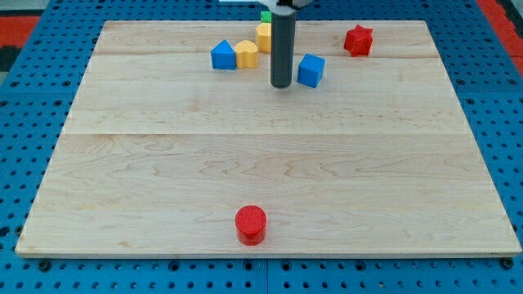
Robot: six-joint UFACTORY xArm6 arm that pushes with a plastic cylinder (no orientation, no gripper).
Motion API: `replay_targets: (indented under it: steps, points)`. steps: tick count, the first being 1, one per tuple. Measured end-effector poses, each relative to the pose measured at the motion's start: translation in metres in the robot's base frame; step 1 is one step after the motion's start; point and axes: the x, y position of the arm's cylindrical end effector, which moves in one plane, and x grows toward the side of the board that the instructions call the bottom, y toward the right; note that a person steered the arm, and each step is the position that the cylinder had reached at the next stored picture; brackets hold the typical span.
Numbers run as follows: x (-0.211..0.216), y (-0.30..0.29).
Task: Move the yellow heart towards the blue cube
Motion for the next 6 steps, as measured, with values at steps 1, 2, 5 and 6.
replay_targets:
  steps: [1, 2, 5, 6]
  points:
    - [-0.021, 0.012]
    - [-0.05, 0.056]
    - [0.045, -0.039]
    - [0.021, -0.15]
